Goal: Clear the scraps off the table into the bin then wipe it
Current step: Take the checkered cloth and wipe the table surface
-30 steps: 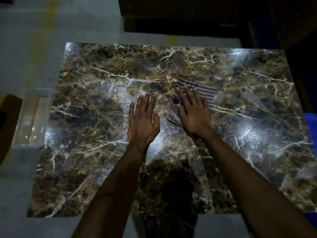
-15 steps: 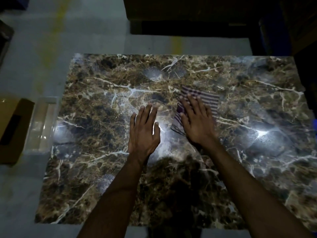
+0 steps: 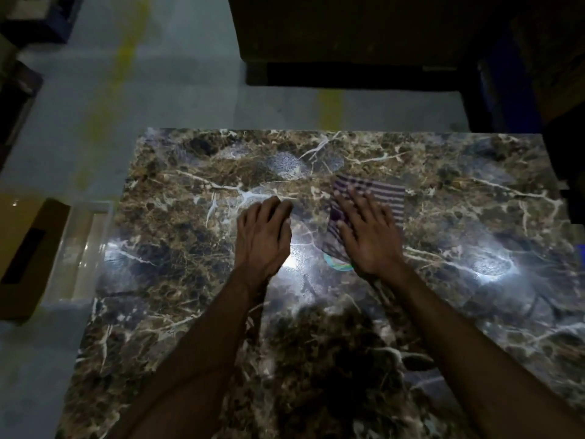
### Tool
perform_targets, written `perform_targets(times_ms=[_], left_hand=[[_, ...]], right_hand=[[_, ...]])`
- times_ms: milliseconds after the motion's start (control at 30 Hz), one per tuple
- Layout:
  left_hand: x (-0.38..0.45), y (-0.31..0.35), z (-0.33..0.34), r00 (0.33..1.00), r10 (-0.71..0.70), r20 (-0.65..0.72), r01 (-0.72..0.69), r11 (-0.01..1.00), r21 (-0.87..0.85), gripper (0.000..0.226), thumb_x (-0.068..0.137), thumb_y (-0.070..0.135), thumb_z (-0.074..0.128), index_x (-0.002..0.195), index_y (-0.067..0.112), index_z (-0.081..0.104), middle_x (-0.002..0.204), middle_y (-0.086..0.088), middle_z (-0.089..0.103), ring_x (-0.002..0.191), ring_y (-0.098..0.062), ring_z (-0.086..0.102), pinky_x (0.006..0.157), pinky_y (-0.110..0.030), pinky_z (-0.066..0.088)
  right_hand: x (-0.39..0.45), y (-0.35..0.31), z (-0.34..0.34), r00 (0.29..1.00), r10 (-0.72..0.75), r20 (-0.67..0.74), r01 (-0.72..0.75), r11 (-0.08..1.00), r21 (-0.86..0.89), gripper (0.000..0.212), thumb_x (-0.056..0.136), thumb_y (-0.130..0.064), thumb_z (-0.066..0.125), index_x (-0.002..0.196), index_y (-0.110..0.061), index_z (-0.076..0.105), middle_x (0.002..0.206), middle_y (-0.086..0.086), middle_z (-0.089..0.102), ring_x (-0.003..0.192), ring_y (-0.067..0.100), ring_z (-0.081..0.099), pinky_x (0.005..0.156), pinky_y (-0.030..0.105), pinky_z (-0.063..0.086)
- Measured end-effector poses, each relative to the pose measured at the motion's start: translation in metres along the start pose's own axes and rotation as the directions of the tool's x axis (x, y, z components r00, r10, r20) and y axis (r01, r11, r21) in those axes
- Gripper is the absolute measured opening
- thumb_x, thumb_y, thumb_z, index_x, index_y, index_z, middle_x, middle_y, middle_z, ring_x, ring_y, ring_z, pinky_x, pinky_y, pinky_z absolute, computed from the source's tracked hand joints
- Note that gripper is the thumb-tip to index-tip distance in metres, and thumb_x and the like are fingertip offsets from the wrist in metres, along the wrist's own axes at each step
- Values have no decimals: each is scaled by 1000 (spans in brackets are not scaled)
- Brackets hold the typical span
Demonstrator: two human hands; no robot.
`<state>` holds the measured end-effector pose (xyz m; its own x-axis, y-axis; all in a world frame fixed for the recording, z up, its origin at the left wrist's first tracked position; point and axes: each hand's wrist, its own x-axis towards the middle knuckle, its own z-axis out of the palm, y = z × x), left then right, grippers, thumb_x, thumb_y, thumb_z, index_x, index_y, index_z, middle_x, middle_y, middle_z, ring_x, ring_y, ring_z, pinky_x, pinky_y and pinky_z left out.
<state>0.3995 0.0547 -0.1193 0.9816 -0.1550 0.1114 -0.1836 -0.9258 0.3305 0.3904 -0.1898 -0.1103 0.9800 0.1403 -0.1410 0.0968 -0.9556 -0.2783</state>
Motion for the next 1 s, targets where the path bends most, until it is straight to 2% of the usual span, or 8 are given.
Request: perform_targets(times_ms=[167,300,367,500,633,733,867,1000], left_hand=[[40,-2,12,1000,-28,-11,28,1000,-14,44,105,33,46,148,28,48,158,4,41,144,-23,36,117,-44,24],[38,-3,13,999,-20,32,22,998,-61,52,109,34,36,161,29,33,170,5,24,158,-18,15,127,-43,10],[40,-2,11,998,-34,55,38,997,-60,53,109,36,35,161,29,31,170,5,23,158,-17,15,128,-44,9],[55,-2,7,999,24,28,-25,999,24,43,103,34,43,144,23,51,151,-1,47,134,-26,42,114,-46,32],[70,0,9,997,55,-49,-51,995,82,26,99,32,47,120,19,57,117,-7,53,100,-30,45,92,-44,36],[71,0,10,995,63,-74,-53,989,136,29,98,33,48,122,19,57,113,-8,52,98,-31,46,89,-44,35],[80,-1,5,995,83,-58,-75,988,136,29,98,34,49,122,19,55,112,-9,49,98,-30,44,86,-44,35],[88,-7,8,997,46,-66,-41,997,70,26,96,35,53,117,20,53,109,-7,45,99,-29,42,85,-45,38]], right_hand=[[43,-31,6,999,20,-44,-19,1000,19,60,108,-51,16,166,-37,12,175,-5,7,161,25,4,127,50,4],[5,-34,13,983,-180,18,181,983,-42,58,111,-48,18,166,-38,8,175,-8,4,162,21,-1,128,46,2],[-14,-19,12,976,-217,34,219,974,-60,58,111,-49,22,165,-42,5,174,-13,2,162,17,-1,129,44,3],[-3,5,3,1000,-22,-9,22,999,-43,57,110,-51,20,165,-45,7,174,-13,6,161,18,4,127,46,13],[54,-15,1,991,80,-103,-80,997,9,58,109,-52,21,165,-38,18,174,-6,14,161,25,10,126,50,12],[70,-38,11,996,14,-94,-13,1000,12,57,110,-49,25,165,-36,20,174,-4,15,161,25,7,127,51,8],[30,-39,17,988,-154,-8,153,987,-49,56,111,-46,24,166,-39,12,175,-10,4,162,20,-3,129,46,3],[13,-8,4,998,-70,-9,69,996,-49,56,110,-50,20,164,-46,5,174,-14,2,162,17,0,128,45,8]])
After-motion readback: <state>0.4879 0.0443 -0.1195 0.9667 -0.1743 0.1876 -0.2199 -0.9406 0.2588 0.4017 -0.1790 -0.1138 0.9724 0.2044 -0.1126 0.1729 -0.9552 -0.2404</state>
